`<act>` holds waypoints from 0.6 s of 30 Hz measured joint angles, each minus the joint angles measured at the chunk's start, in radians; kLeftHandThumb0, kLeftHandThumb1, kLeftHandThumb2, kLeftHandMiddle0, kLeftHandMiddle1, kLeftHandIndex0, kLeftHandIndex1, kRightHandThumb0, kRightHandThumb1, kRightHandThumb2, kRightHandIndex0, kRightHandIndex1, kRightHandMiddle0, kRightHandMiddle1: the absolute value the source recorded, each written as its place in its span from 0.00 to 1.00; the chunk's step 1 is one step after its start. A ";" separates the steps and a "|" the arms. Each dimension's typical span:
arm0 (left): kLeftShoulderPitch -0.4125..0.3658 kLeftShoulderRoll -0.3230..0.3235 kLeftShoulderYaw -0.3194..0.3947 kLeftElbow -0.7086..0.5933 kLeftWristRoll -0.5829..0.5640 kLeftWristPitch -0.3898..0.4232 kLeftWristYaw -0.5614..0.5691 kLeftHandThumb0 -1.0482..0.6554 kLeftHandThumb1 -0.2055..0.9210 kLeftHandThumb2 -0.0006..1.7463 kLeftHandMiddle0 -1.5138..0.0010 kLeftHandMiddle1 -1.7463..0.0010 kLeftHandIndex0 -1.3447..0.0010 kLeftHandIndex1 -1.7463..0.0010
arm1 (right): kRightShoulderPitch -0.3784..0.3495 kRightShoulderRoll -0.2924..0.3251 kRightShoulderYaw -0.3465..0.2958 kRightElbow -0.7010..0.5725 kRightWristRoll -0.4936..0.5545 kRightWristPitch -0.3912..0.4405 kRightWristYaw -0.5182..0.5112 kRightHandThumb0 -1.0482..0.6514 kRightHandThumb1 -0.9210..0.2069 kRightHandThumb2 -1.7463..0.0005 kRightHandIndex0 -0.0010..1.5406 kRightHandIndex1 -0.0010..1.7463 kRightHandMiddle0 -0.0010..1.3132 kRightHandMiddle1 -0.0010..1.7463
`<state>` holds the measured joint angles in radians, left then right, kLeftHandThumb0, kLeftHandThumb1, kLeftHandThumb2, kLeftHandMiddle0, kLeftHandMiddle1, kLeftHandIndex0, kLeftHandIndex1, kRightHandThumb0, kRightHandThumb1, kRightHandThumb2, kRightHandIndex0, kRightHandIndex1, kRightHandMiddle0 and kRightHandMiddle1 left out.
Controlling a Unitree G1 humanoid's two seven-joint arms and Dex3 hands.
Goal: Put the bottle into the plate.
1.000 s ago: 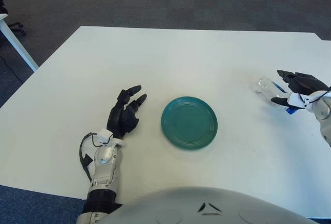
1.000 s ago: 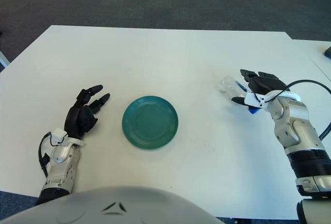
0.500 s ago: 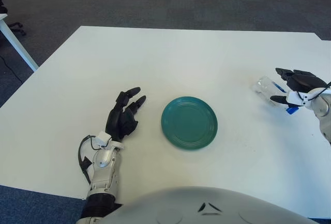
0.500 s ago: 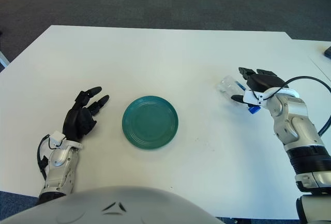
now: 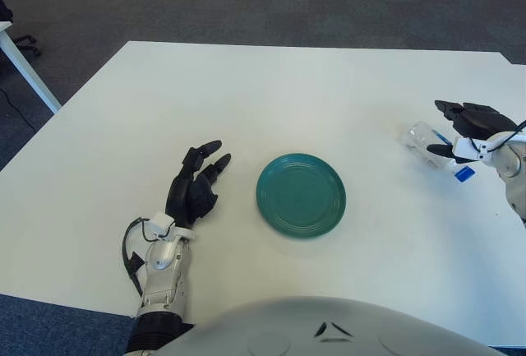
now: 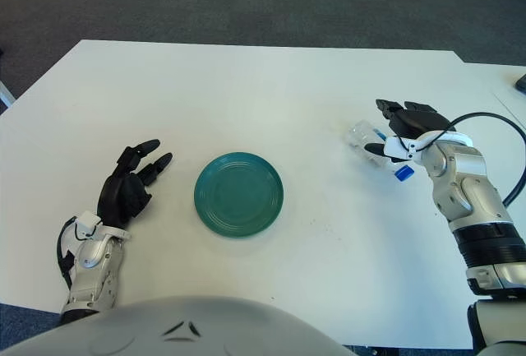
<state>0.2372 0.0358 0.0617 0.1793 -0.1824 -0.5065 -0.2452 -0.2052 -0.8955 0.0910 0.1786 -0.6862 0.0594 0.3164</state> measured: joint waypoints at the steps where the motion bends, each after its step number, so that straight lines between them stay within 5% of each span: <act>1: 0.003 0.001 0.000 -0.003 -0.001 0.001 -0.001 0.24 1.00 0.55 0.56 1.00 0.81 0.54 | -0.004 0.001 0.003 0.005 0.000 0.000 0.000 0.00 0.00 0.61 0.02 0.01 0.01 0.00; 18: 0.045 0.008 0.003 -0.045 -0.009 0.021 -0.014 0.24 1.00 0.55 0.56 1.00 0.81 0.54 | -0.068 0.065 0.052 0.091 -0.007 0.038 -0.028 0.00 0.00 0.63 0.02 0.00 0.02 0.01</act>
<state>0.2821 0.0433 0.0649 0.1343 -0.1917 -0.4856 -0.2594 -0.2732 -0.8307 0.1432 0.2695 -0.6935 0.0969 0.2886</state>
